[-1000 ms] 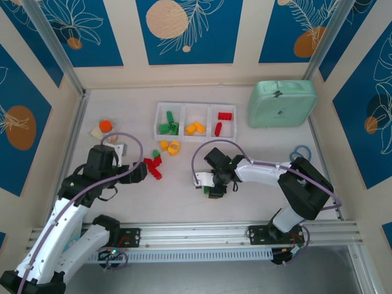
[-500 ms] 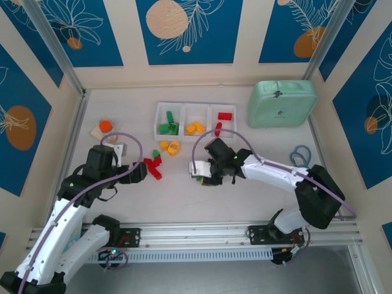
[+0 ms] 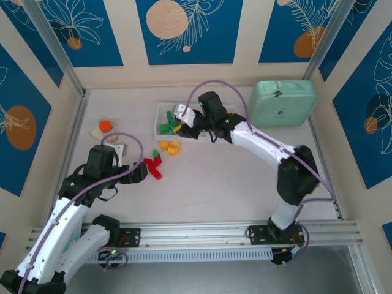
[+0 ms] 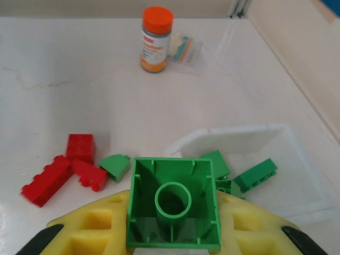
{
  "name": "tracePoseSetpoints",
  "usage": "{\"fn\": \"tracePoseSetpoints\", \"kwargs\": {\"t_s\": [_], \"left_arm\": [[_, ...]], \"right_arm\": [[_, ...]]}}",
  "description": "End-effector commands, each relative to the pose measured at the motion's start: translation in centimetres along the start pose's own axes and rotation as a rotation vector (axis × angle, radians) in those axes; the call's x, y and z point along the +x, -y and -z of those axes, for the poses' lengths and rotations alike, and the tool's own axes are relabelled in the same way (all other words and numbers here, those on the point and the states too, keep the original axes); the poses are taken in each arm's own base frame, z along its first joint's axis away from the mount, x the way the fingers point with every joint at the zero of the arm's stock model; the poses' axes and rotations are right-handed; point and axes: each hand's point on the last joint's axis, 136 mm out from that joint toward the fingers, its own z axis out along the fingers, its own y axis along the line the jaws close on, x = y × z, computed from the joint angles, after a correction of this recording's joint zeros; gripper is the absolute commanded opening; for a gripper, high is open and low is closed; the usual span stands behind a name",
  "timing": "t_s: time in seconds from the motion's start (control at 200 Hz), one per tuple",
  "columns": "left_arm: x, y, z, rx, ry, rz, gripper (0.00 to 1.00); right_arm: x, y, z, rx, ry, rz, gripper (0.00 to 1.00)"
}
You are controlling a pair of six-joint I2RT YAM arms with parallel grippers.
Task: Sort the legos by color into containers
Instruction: Place the lego in the container.
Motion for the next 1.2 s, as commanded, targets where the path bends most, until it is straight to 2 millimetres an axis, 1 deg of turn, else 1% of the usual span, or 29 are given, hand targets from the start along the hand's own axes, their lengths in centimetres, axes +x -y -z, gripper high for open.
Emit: {"fn": "tracePoseSetpoints", "kwargs": {"t_s": [0.0, 0.01, 0.075, 0.1, 0.165, 0.315, 0.33, 0.42, 0.45, 0.52, 0.575, 0.6, 0.715, 0.76, 0.8, 0.835, 0.88, 0.9, 0.91, 0.986, 1.021, 1.051, 1.081, 1.086, 1.161, 1.191], "left_arm": [[0.0, -0.1, -0.1, 0.001, -0.003, 0.001, 0.99], [0.1, -0.1, -0.1, 0.001, -0.002, 0.001, 1.00], [0.0, 0.0, 0.0, 0.008, 0.003, 0.000, 0.99], [0.0, 0.0, 0.0, 0.010, 0.006, 0.000, 0.99], [-0.1, 0.0, 0.2, 0.011, 0.014, 0.000, 0.99], [-0.3, 0.0, 0.8, 0.012, 0.044, 0.003, 0.99], [-0.3, 0.0, 0.9, 0.012, 0.049, 0.003, 0.99], [-0.4, -0.1, 1.2, 0.013, 0.070, 0.004, 0.99], [-0.5, 0.0, 1.3, 0.018, 0.078, 0.003, 0.99], [-0.5, 0.0, 1.5, 0.020, 0.090, 0.006, 1.00], [-0.5, 0.0, 1.6, 0.022, 0.097, 0.008, 0.99], [-0.5, 0.0, 1.6, 0.023, 0.100, 0.008, 0.99], [-0.6, -0.1, 1.7, 0.021, 0.108, 0.009, 0.99], [-0.6, -0.1, 1.7, 0.019, 0.106, 0.010, 0.99], [-0.6, -0.2, 1.7, 0.016, 0.108, 0.011, 0.99], [-0.6, -0.2, 1.7, 0.014, 0.108, 0.012, 1.00], [-0.6, -0.2, 1.6, 0.014, 0.108, 0.012, 0.99], [-0.5, -0.2, 1.6, 0.014, 0.107, 0.012, 0.99], [-0.6, -0.2, 1.6, 0.014, 0.108, 0.012, 0.99], [-0.5, -0.2, 1.3, 0.015, 0.103, 0.011, 0.99], [-0.5, -0.2, 1.2, 0.014, 0.098, 0.012, 0.99], [-0.5, -0.3, 1.1, 0.011, 0.094, 0.012, 0.99], [-0.4, -0.3, 1.0, 0.009, 0.089, 0.012, 0.99], [-0.4, -0.3, 1.0, 0.009, 0.088, 0.012, 0.99], [-0.4, -0.3, 1.0, 0.001, 0.074, 0.006, 0.99], [-0.5, -0.4, 1.2, -0.004, 0.074, 0.003, 0.99]], "right_arm": [[0.2, 2.1, -2.7, -0.018, -0.014, -0.095, 0.19], [0.0, 2.4, -2.8, -0.013, -0.013, -0.098, 0.19], [0.8, 4.1, -4.6, 0.013, -0.041, -0.129, 0.19], [0.7, 4.8, -5.0, 0.024, -0.044, -0.131, 0.19], [1.4, 6.3, -6.5, 0.048, -0.070, -0.149, 0.19], [2.8, 7.7, -9.4, 0.057, -0.131, -0.184, 0.19], [3.2, 7.7, -9.8, 0.059, -0.142, -0.190, 0.19], [4.2, 8.5, -11.2, 0.074, -0.181, -0.208, 0.21], [4.5, 8.8, -11.5, 0.083, -0.191, -0.214, 0.24], [5.0, 9.1, -12.2, 0.087, -0.208, -0.217, 0.34], [5.1, 9.1, -12.6, 0.078, -0.212, -0.220, 0.45], [5.6, 9.0, -12.9, 0.070, -0.225, -0.225, 0.50], [6.8, 9.6, -13.7, 0.116, -0.275, -0.216, 0.60], [6.9, 9.4, -13.9, 0.118, -0.280, -0.203, 0.62], [6.8, 9.2, -14.0, 0.117, -0.283, -0.190, 0.64], [6.4, 9.0, -13.8, 0.117, -0.280, -0.172, 0.69], [5.5, 8.5, -13.6, 0.121, -0.277, -0.145, 0.87], [5.1, 8.2, -13.5, 0.124, -0.275, -0.130, 0.98], [4.7, 8.1, -13.3, 0.127, -0.271, -0.122, 1.00], [2.7, 7.5, -12.2, 0.150, -0.245, -0.068, 0.99], [1.5, 7.3, -11.4, 0.172, -0.227, -0.050, 0.99], [0.9, 7.3, -10.8, 0.198, -0.218, -0.043, 0.99], [-0.3, 7.4, -9.7, 0.227, -0.192, -0.036, 0.99], [-0.1, 7.3, -9.8, 0.228, -0.196, -0.037, 0.99], [-1.7, 7.3, -7.3, 0.304, -0.156, -0.052, 0.99], [-2.3, 7.0, -6.2, 0.318, -0.146, -0.067, 0.99]]}}
